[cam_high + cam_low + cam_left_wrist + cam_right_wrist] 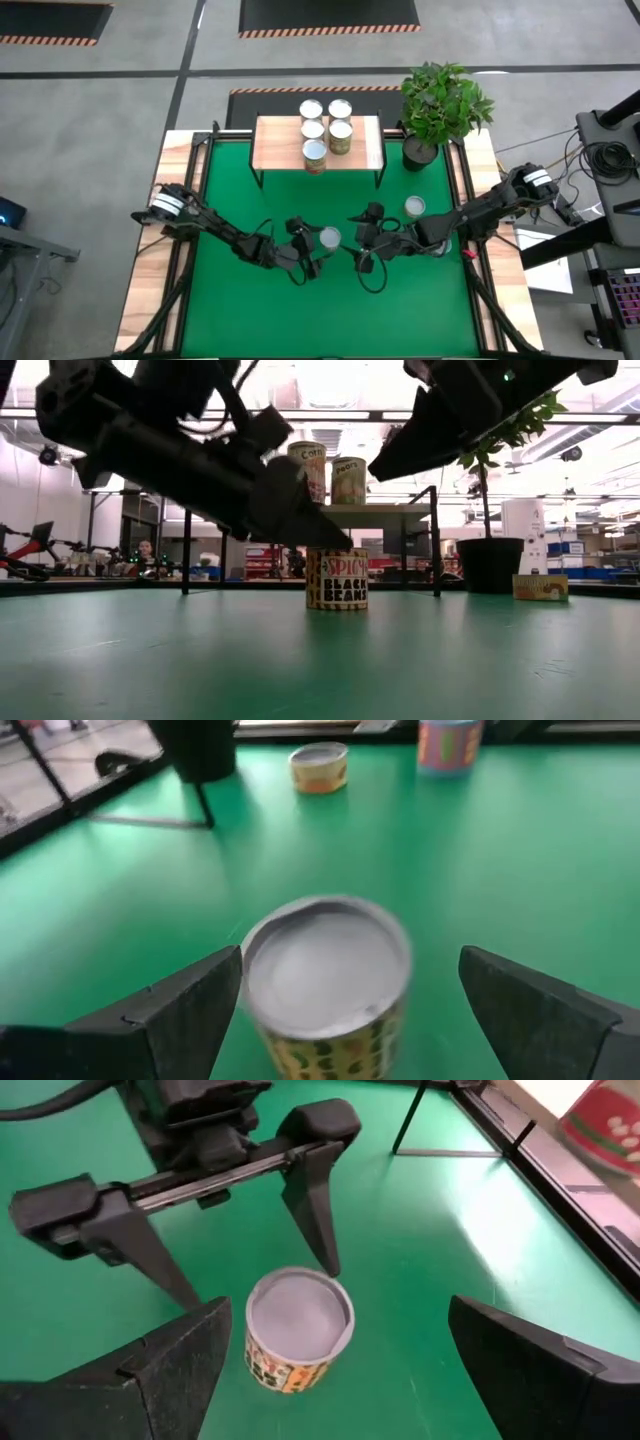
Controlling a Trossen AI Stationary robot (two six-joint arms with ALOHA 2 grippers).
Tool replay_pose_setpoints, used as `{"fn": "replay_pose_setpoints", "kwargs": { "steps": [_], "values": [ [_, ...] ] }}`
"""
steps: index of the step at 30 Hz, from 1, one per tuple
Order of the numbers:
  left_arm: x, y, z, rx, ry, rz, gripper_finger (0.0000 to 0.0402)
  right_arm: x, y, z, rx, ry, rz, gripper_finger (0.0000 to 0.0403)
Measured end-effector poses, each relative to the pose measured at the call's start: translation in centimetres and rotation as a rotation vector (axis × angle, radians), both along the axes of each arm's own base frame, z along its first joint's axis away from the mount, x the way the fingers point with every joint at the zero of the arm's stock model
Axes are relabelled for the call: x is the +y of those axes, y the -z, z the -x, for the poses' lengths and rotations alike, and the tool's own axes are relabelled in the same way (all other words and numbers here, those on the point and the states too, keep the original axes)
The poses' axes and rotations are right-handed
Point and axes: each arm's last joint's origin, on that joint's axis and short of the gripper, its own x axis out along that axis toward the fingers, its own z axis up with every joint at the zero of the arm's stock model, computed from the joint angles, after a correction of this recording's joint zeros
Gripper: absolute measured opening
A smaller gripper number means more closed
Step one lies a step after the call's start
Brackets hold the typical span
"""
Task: Pick and place cans onto a shelf
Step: Put the canned black beans on the shelf
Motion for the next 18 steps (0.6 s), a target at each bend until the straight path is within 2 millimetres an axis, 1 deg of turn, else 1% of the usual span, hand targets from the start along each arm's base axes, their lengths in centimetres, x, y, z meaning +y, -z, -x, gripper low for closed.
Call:
{"fn": "replay_pose_setpoints", "kwargs": {
  "steps": [5,9,12,18],
  "values": [
    [0.5,1.2,-0.4,0.000,-0.040,0.015,0.0355,0.1,0.7,-0.2,0.025,-0.001,0.009,0.0359],
    [0.4,2.3,-0.7,0.032,-0.027,0.015,0.0355,0.1,0.9,-0.3,0.030,0.000,0.011,0.0359],
    [0.3,2.1,-1.1,0.014,-0.025,0.017,0.0355,0.1,0.9,-0.3,0.033,0.000,0.011,0.0359],
    [0.3,1.9,-1.1,0.017,-0.022,0.001,0.0355,0.1,1.0,-0.3,0.033,0.000,0.011,0.0359]
  ]
}}
